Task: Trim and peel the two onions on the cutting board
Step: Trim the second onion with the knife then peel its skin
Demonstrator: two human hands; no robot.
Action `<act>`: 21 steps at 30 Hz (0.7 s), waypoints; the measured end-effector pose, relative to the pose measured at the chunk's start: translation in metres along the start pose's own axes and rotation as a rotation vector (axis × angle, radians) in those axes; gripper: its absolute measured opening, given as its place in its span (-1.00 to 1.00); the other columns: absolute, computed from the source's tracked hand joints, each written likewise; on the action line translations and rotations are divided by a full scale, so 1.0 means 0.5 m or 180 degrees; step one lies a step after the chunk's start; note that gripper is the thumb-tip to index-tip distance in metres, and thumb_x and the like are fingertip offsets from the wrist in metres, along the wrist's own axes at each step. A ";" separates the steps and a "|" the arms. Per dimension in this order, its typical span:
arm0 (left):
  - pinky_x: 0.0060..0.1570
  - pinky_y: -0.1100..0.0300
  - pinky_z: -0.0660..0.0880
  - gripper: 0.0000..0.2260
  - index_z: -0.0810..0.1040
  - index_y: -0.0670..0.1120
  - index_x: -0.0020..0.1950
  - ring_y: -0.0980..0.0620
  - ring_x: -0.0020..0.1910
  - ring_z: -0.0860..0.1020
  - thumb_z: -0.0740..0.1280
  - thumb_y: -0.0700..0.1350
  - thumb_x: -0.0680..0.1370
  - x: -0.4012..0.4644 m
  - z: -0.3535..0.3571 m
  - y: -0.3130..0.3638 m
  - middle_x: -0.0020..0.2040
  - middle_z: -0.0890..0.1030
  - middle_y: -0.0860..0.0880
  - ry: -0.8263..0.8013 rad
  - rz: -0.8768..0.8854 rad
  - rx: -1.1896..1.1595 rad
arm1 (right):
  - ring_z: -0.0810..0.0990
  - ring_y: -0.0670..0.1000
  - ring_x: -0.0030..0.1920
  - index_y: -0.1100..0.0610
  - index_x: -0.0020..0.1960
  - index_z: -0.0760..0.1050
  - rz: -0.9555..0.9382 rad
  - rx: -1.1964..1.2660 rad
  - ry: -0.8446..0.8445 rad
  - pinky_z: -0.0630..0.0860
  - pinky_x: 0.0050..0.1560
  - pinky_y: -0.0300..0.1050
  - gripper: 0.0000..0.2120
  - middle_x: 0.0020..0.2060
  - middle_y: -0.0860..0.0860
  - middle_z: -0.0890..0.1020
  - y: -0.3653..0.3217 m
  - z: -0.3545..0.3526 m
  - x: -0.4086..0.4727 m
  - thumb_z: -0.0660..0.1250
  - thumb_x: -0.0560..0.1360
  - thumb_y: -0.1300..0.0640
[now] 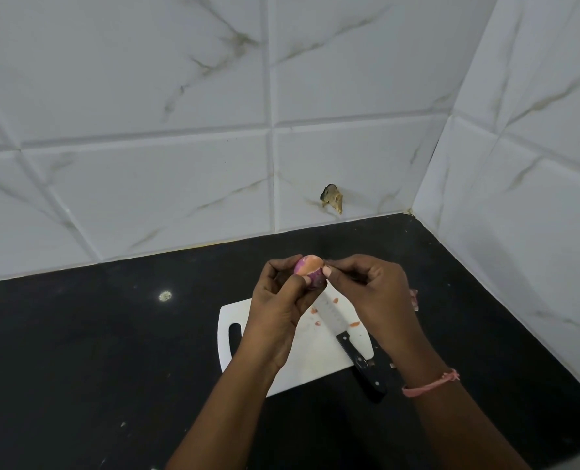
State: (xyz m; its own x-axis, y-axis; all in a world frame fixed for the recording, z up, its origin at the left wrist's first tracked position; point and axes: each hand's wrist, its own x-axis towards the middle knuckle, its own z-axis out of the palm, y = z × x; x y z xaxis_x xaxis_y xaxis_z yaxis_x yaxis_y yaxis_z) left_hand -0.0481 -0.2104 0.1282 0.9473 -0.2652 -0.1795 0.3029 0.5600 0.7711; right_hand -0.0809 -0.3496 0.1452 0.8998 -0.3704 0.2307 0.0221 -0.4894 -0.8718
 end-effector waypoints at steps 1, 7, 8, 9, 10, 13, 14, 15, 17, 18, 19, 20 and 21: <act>0.09 0.03 0.64 -0.81 0.55 -0.20 0.13 -0.19 0.14 0.66 0.32 -0.38 0.56 0.000 0.000 0.000 0.22 0.61 -0.22 -0.0004 -0.0005 -0.0004 | 0.63 -0.17 -0.15 0.03 -0.03 0.67 -0.0046 -0.0008 0.0002 0.54 -0.10 -0.36 -0.89 -0.22 -0.20 0.65 0.000 0.001 -0.001 0.46 0.46 0.06; 0.03 0.07 0.64 -0.80 0.55 -0.18 0.12 -0.18 0.15 0.66 0.30 -0.40 0.56 -0.002 0.007 0.010 0.24 0.61 -0.22 -0.0022 -0.0116 -0.0027 | 0.62 -0.24 -0.14 0.09 -0.02 0.68 -0.0320 0.0040 0.0160 0.54 -0.13 -0.43 -0.89 -0.22 -0.20 0.65 -0.001 0.000 -0.005 0.48 0.46 0.16; 0.01 0.08 0.65 -0.80 0.55 -0.18 0.12 -0.18 0.13 0.66 0.30 -0.40 0.56 -0.004 0.008 0.011 0.23 0.61 -0.22 -0.0023 -0.0133 -0.0049 | 0.63 -0.22 -0.14 0.09 -0.02 0.68 -0.0352 0.0030 0.0173 0.56 -0.11 -0.39 -0.89 -0.21 -0.18 0.67 -0.001 0.001 -0.005 0.48 0.46 0.16; -0.01 0.09 0.65 -0.80 0.55 -0.18 0.12 -0.17 0.12 0.67 0.30 -0.40 0.56 -0.005 0.009 0.013 0.23 0.61 -0.22 -0.0018 -0.0150 -0.0079 | 0.64 -0.20 -0.14 0.09 -0.01 0.68 -0.0380 0.0011 0.0185 0.58 -0.10 -0.34 -0.89 -0.19 -0.16 0.68 0.001 0.003 -0.006 0.48 0.46 0.15; -0.02 0.10 0.65 -0.80 0.55 -0.18 0.12 -0.17 0.11 0.68 0.30 -0.40 0.56 -0.006 0.009 0.013 0.22 0.62 -0.23 -0.0016 -0.0169 -0.0118 | 0.64 -0.19 -0.14 0.09 -0.02 0.68 -0.0391 -0.0005 0.0202 0.59 -0.10 -0.31 -0.90 -0.19 -0.15 0.69 0.001 0.005 -0.007 0.47 0.46 0.14; -0.01 0.09 0.66 -0.80 0.56 -0.17 0.11 -0.17 0.10 0.68 0.30 -0.40 0.56 -0.008 0.007 0.014 0.22 0.62 -0.23 -0.0003 -0.0211 -0.0190 | 0.63 -0.20 -0.15 0.01 -0.09 0.64 -0.0536 -0.0085 0.0317 0.56 -0.14 -0.37 -0.95 -0.24 -0.23 0.64 0.000 0.012 -0.012 0.47 0.46 0.14; 0.00 0.08 0.66 -0.80 0.56 -0.17 0.11 -0.17 0.10 0.68 0.30 -0.40 0.56 -0.009 0.007 0.014 0.22 0.62 -0.23 -0.0013 -0.0234 -0.0219 | 0.62 -0.21 -0.15 -0.02 -0.11 0.61 -0.0619 -0.0131 0.0370 0.55 -0.15 -0.39 -0.91 -0.26 -0.25 0.61 0.000 0.014 -0.013 0.47 0.45 0.14; 0.02 0.08 0.66 -0.80 0.56 -0.17 0.11 -0.17 0.09 0.68 0.30 -0.40 0.56 -0.009 0.007 0.014 0.21 0.63 -0.23 -0.0038 -0.0258 -0.0249 | 0.62 -0.21 -0.15 -0.04 -0.11 0.59 -0.0683 -0.0179 0.0427 0.55 -0.15 -0.41 -0.88 -0.27 -0.26 0.60 0.001 0.015 -0.013 0.47 0.44 0.15; 0.03 0.08 0.66 -0.79 0.56 -0.18 0.14 -0.16 0.06 0.69 0.28 -0.39 0.56 -0.011 0.007 0.015 0.19 0.64 -0.24 -0.0079 -0.0284 -0.0282 | 0.62 -0.21 -0.15 -0.04 -0.10 0.59 -0.0706 -0.0188 0.0503 0.53 -0.15 -0.43 -0.88 -0.26 -0.26 0.59 0.004 0.017 -0.013 0.47 0.44 0.15; 0.04 0.08 0.65 -0.79 0.56 -0.19 0.15 -0.14 0.04 0.69 0.28 -0.38 0.57 -0.012 0.008 0.015 0.18 0.65 -0.24 -0.0075 -0.0289 -0.0282 | 0.62 -0.22 -0.15 -0.02 -0.08 0.61 -0.0689 -0.0162 0.0519 0.53 -0.14 -0.43 -0.91 -0.25 -0.25 0.60 0.005 0.017 -0.014 0.46 0.45 0.14; 0.05 0.08 0.65 -0.79 0.55 -0.20 0.17 -0.12 0.02 0.70 0.27 -0.37 0.58 -0.011 0.009 0.016 0.17 0.65 -0.24 -0.0055 -0.0293 -0.0276 | 0.62 -0.22 -0.14 -0.01 -0.06 0.62 -0.0661 -0.0110 0.0521 0.53 -0.12 -0.43 -0.93 -0.24 -0.24 0.61 0.006 0.018 -0.015 0.45 0.46 0.11; 0.06 0.08 0.65 -0.79 0.54 -0.20 0.18 -0.11 0.01 0.70 0.26 -0.36 0.58 -0.011 0.009 0.017 0.17 0.65 -0.24 -0.0023 -0.0297 -0.0273 | 0.62 -0.23 -0.13 -0.01 -0.05 0.62 -0.0619 -0.0009 0.0498 0.53 -0.11 -0.43 -0.93 -0.23 -0.25 0.62 0.003 0.018 -0.018 0.43 0.47 0.06; 0.06 0.07 0.65 -0.80 0.54 -0.20 0.18 -0.10 0.00 0.70 0.27 -0.36 0.59 -0.010 0.010 0.017 0.18 0.65 -0.25 0.0010 -0.0302 -0.0279 | 0.62 -0.25 -0.11 -0.04 -0.04 0.61 -0.0567 0.0117 0.0447 0.52 -0.10 -0.44 -0.91 -0.22 -0.27 0.62 0.001 0.018 -0.021 0.41 0.47 0.00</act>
State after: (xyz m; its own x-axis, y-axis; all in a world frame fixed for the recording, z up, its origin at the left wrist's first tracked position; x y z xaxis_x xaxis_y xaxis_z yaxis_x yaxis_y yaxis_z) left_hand -0.0505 -0.2082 0.1389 0.9143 -0.3178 -0.2511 0.3989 0.5991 0.6942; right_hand -0.0865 -0.3388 0.1387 0.8108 -0.3882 0.4381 0.1934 -0.5286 -0.8265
